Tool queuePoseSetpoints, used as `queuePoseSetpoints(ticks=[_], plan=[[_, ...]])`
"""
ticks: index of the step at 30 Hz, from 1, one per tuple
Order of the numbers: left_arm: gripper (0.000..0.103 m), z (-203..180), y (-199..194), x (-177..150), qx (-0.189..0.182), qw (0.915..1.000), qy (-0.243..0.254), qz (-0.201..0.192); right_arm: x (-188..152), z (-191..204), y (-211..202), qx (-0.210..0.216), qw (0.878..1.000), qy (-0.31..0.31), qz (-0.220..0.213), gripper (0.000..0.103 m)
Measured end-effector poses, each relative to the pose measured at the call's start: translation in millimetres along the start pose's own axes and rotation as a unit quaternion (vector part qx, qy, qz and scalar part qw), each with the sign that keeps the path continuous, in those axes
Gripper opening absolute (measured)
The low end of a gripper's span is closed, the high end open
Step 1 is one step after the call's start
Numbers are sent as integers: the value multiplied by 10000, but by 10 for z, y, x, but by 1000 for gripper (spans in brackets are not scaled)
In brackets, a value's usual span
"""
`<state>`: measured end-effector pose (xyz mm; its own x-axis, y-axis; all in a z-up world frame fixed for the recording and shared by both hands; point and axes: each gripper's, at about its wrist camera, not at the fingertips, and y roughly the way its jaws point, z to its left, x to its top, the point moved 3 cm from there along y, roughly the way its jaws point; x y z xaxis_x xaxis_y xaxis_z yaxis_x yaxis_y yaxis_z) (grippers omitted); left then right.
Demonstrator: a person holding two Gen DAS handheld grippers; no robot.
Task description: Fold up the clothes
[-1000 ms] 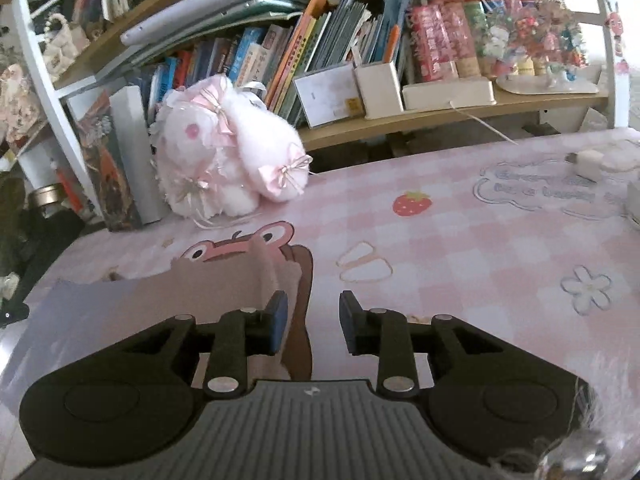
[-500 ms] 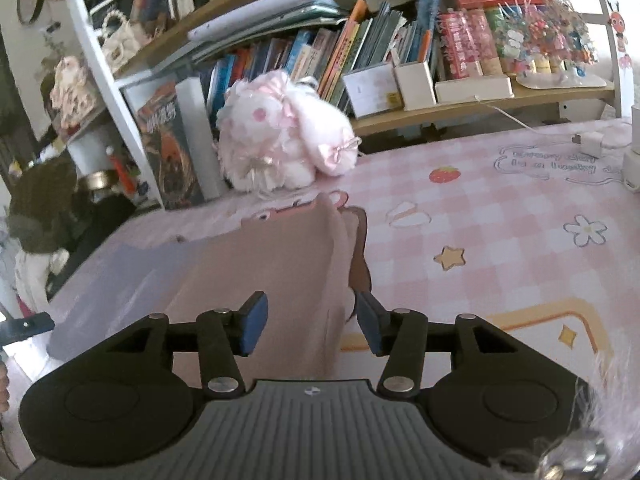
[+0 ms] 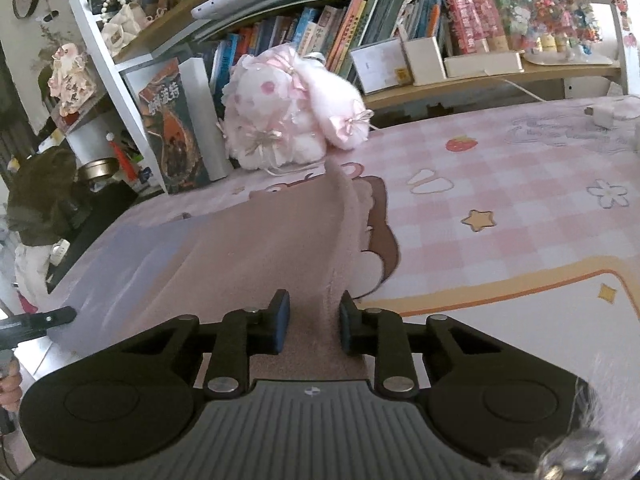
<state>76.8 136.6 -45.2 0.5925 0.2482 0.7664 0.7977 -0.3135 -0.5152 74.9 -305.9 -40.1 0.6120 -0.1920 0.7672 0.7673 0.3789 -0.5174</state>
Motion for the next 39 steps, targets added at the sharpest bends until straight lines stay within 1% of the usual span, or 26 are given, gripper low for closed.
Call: queuePoseSetpoints(ticks=[7,15,17,19,20,21,23,25,27,28,29,32,33,35,39], plan=[[38,239,90,193,353,9993,-104,-70,36,194,225,121,9999,-26,-13,23],[39,426,88,241,461,9983,-302,-179,62,388,413,63,9996,-265,-66,24],[40,419,75,238,471,9984,-266,-187,52,419,421,21,9992,-389,-90,26],[41,377,43,240,568,9981,-161,-194,39,441,393,-2,9987,-499,-138,27],[41,345,18,239,637,9977,-83,-205,32,454,373,-10,9983,-556,-170,30],[44,312,-6,238,706,9973,-5,-215,25,467,353,-19,9979,-612,-203,38],[49,226,-85,221,828,9960,197,-269,12,493,312,-36,9970,-725,-268,48],[54,148,-171,195,927,9945,343,-358,-2,520,271,-53,9959,-837,-333,54],[62,75,-261,167,1005,9929,443,-459,-16,546,230,-70,9947,-949,-398,63],[63,40,-308,151,1033,9922,469,-516,-23,564,208,-83,9938,-1021,-435,65],[66,17,-350,134,975,9928,410,-557,-33,595,178,-105,9921,-1147,-490,68],[68,-51,-476,84,795,9943,227,-680,-88,694,77,-165,9850,-1571,-690,75],[72,-74,-518,67,735,9945,166,-720,-107,727,46,-181,9822,-1710,-754,77],[76,-119,-602,33,615,9949,45,-802,-150,780,11,-183,9769,-1956,-840,81],[77,-179,-615,-50,359,9956,-344,-800,-217,851,-16,-168,9693,-2288,-884,84]])
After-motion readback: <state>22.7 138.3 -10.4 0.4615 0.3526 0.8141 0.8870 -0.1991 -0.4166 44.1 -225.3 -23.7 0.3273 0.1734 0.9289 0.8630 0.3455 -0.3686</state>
